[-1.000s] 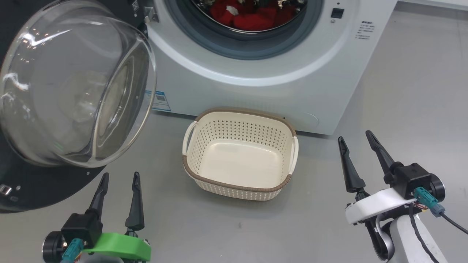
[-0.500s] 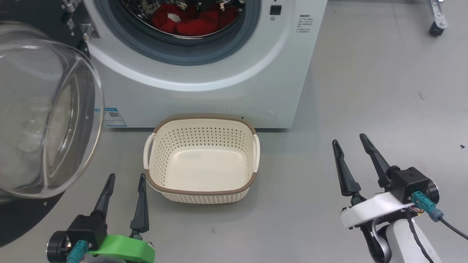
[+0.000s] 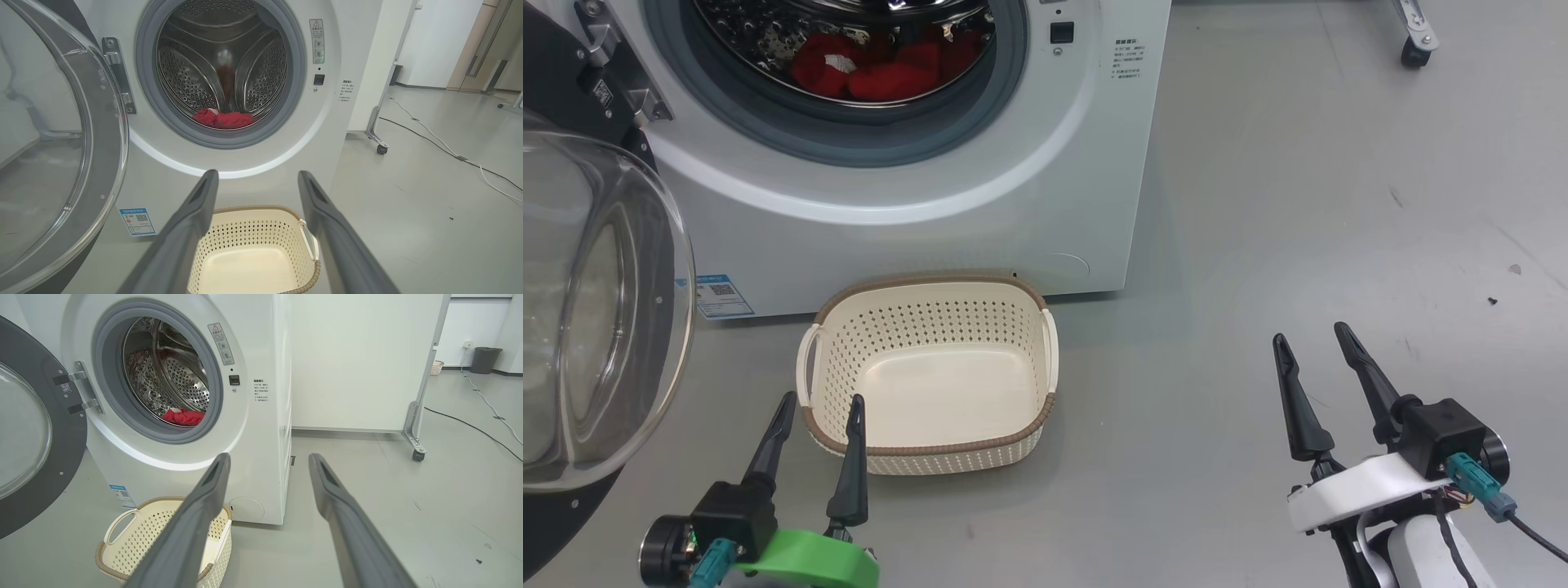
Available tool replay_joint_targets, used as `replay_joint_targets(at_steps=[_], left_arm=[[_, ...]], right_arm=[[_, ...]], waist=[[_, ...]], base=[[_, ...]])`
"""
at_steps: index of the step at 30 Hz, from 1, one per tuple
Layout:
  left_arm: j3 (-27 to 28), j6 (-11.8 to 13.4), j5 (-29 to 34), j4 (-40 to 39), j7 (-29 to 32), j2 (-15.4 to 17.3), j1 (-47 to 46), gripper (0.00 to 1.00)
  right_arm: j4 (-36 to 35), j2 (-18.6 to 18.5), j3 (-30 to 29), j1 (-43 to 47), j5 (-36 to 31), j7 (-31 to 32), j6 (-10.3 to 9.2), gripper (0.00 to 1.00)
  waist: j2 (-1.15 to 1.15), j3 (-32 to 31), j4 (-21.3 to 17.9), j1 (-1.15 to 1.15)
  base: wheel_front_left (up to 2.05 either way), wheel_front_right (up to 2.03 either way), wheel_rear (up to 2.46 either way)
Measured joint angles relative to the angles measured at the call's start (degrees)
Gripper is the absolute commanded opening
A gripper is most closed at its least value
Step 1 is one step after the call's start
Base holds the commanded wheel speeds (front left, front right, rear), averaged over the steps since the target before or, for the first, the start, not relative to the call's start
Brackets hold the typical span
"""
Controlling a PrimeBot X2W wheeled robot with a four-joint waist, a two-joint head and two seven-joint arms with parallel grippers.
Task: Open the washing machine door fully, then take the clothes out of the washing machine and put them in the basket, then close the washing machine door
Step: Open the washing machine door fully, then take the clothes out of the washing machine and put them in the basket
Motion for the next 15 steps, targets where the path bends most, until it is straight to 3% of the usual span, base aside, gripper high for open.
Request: replay_joint_targets(at_steps=[15], left_arm=[[-0.3,-0.2,0.3,0.4,0.6,0.0,0.1,1.00]], right_arm=[[-0.7,0.2,0.5,1.3,1.3,0.0,-0.56,1.00]], waist=[[0.00,-1.0,0.2,0.00]], base=[[0.00,0.00,0.00]])
